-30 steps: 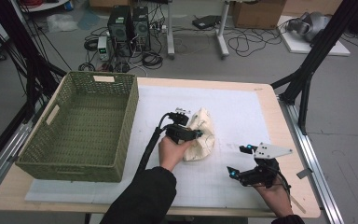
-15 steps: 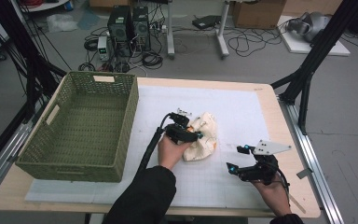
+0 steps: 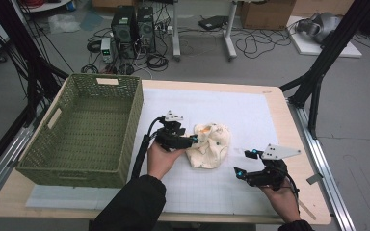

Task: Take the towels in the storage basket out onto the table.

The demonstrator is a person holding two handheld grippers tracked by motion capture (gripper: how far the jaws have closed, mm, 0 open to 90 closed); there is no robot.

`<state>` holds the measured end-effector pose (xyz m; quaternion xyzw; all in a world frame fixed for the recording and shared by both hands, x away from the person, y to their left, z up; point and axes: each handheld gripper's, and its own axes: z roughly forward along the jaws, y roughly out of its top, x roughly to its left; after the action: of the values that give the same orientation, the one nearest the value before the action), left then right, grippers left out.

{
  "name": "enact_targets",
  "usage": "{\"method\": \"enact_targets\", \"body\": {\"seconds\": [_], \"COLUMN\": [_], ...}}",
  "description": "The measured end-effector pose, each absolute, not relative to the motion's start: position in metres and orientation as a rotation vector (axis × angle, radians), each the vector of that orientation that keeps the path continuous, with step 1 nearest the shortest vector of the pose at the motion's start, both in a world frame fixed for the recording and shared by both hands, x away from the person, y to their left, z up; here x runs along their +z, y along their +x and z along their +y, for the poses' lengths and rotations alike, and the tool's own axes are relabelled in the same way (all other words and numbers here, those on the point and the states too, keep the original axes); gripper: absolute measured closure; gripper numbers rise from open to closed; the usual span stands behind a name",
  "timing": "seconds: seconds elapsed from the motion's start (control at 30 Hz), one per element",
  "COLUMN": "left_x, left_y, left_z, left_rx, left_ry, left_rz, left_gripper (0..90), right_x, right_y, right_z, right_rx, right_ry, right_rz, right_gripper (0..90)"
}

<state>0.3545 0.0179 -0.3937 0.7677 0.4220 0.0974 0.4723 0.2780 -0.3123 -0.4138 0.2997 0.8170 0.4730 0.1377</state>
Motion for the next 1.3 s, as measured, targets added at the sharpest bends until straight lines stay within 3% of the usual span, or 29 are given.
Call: {"method": "enact_targets", "body": {"seconds": [0.43,0.63,0.83,1.07,1.23,1.3], "left_x": [-0.416,-0.428,-0.441,-0.442,-0.441,-0.438], "left_y": [0.326,0.323,0.326,0.326,0.327,0.326], "left_z": [0.016,0.008,-0.003,-0.007,-0.005,-0.003], "left_rx": [0.224,0.164,0.219,0.269,0.264,0.262], "left_ry": [1.96,2.035,2.118,2.132,2.119,2.103], "left_rz": [0.981,0.941,0.918,0.884,0.894,0.894], "left_gripper": [48.0,58.3,65.8,84.7,87.6,87.7], "right_x": [-0.414,-0.421,-0.431,-0.44,-0.442,-0.442], "right_y": [0.289,0.302,0.317,0.326,0.329,0.329], "right_z": [-0.301,-0.29,-0.274,-0.263,-0.261,-0.261], "right_rx": [1.345,1.3,1.203,1.11,1.101,1.104], "right_ry": [0.85,0.834,0.836,0.818,0.798,0.796], "right_rz": [2.397,2.451,2.519,2.57,2.603,2.603], "right_gripper": [42.5,51.9,58.2,71.3,85.5,87.2]}}
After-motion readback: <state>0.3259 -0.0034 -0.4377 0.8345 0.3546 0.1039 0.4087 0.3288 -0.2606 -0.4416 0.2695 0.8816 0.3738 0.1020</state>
